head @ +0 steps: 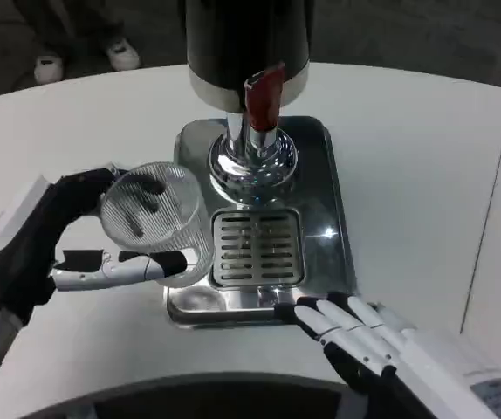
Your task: Grasp the cup under the faucet to collect the drink, then remove the cup.
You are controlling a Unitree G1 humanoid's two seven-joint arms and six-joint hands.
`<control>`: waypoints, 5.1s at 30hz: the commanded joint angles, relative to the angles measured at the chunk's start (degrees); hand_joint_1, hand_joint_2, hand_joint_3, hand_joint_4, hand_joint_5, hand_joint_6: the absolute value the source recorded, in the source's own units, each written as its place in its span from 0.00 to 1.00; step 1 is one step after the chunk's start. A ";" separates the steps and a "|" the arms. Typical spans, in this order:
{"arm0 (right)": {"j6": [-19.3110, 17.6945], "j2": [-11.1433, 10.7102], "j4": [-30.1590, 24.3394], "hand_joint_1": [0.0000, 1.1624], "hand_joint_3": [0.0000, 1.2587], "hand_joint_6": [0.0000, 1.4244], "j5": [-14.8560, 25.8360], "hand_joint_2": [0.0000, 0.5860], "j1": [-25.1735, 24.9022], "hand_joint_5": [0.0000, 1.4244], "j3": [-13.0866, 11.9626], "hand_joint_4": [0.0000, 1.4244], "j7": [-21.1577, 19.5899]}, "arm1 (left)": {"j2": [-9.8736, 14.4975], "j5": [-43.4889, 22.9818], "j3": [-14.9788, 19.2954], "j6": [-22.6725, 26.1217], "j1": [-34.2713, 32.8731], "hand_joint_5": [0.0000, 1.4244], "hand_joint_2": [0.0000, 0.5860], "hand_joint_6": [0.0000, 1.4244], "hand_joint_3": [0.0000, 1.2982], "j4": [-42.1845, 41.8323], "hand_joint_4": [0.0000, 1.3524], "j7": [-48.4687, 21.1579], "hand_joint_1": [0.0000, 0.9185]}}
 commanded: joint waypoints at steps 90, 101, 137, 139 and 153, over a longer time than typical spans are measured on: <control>-0.55 -1.53 -0.84 0.41 0.08 0.00 6.07 0.81 4.60 0.00 -3.91 0.04 -4.10 | -1.47 11.87 -17.10 11.19 -22.40 0.45 0.21 0.33 0.44 16.00 0.37 7.48 0.79; -0.50 -1.69 -0.84 0.41 0.09 0.00 6.74 0.81 5.03 0.00 -3.99 0.05 -4.56 | -1.17 11.71 -17.27 11.03 -22.25 0.24 0.36 0.22 0.26 16.15 0.11 7.08 0.46; 1.70 -2.29 -0.84 0.41 0.09 0.00 7.13 0.81 3.70 0.00 -3.66 0.05 -5.01 | 0.88 8.34 -16.69 7.10 -20.91 0.12 0.09 0.12 0.12 16.93 0.00 3.36 0.34; 1.86 -2.27 -0.84 0.41 0.09 0.00 6.93 0.81 3.60 0.00 -3.35 0.05 -5.02 | 1.01 8.29 -16.69 7.01 -20.83 0.12 0.07 0.12 0.07 16.79 0.00 3.48 0.31; 2.90 -2.50 -0.84 0.41 0.09 0.00 6.16 0.81 3.36 0.00 -2.82 0.05 -5.19 | 2.62 3.95 -8.17 14.50 -8.48 0.11 0.01 0.09 0.00 0.65 0.00 4.36 0.10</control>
